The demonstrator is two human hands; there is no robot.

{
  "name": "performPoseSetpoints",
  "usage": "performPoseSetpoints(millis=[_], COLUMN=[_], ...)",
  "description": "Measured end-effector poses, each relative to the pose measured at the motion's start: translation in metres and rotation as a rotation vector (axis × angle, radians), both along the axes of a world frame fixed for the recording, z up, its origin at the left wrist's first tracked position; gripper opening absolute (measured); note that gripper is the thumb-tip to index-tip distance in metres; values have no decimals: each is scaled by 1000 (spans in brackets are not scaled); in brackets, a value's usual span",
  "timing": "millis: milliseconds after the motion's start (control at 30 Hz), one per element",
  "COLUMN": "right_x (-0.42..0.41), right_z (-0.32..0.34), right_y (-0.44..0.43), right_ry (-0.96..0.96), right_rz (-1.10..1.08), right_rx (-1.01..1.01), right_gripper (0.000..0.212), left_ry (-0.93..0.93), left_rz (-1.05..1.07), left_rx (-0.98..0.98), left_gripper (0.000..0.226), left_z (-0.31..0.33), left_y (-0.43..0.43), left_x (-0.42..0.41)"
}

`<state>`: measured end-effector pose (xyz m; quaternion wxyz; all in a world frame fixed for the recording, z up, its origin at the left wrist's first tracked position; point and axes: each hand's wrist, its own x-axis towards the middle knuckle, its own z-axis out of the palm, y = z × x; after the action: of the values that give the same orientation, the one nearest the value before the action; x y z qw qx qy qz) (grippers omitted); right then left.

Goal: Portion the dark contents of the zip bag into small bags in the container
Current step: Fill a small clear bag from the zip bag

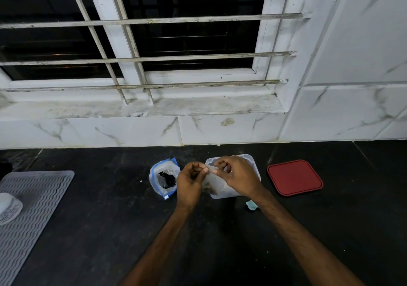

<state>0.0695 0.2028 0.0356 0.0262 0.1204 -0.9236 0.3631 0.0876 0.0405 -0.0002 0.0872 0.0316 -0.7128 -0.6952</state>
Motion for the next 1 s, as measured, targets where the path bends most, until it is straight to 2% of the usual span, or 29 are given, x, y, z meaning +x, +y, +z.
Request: performPoseSetpoints(millis=[100,233,300,400,500,567,633,733,900,1000], right_x=[-5,-3,-2,-4,-8,-10,-11,-9,-2,7], right_z=[-4,-2,-4,-6,-4,-2,-5,-9,-18,-24], right_y=[4,-2,-5,-2,3,5,8,7,17,24], right_ry=[-33,115,150,111,56,63,93,134,24,26], right_rz=[-46,-30,-24,-50,16,47,65,88,73,59], right_rx=[-56,317,407,360,305,332,408,496,376,360], right_gripper=[8,4,6,5,18,15,8,12,26,14], left_ry=[-15,-20,-19,-13,22,39,22,-32,-77,-106], left_rz=[14,-54,-50,-27,-16,-40,-64,-88,-75,-86], left_rx=[-16,-44,-53,-95,-132,-150,-135,-69,-5,-9], left_gripper=[3,8,9,9,8,11,12,7,7,8], left_z=[-1,-3,-2,-7,-9,-6,-5,-9,-22,-26], left_y=[0,6,10,10,8,9,11,10,5,-1], left_x=[2,2,1,2,1,2,2,4,8,11])
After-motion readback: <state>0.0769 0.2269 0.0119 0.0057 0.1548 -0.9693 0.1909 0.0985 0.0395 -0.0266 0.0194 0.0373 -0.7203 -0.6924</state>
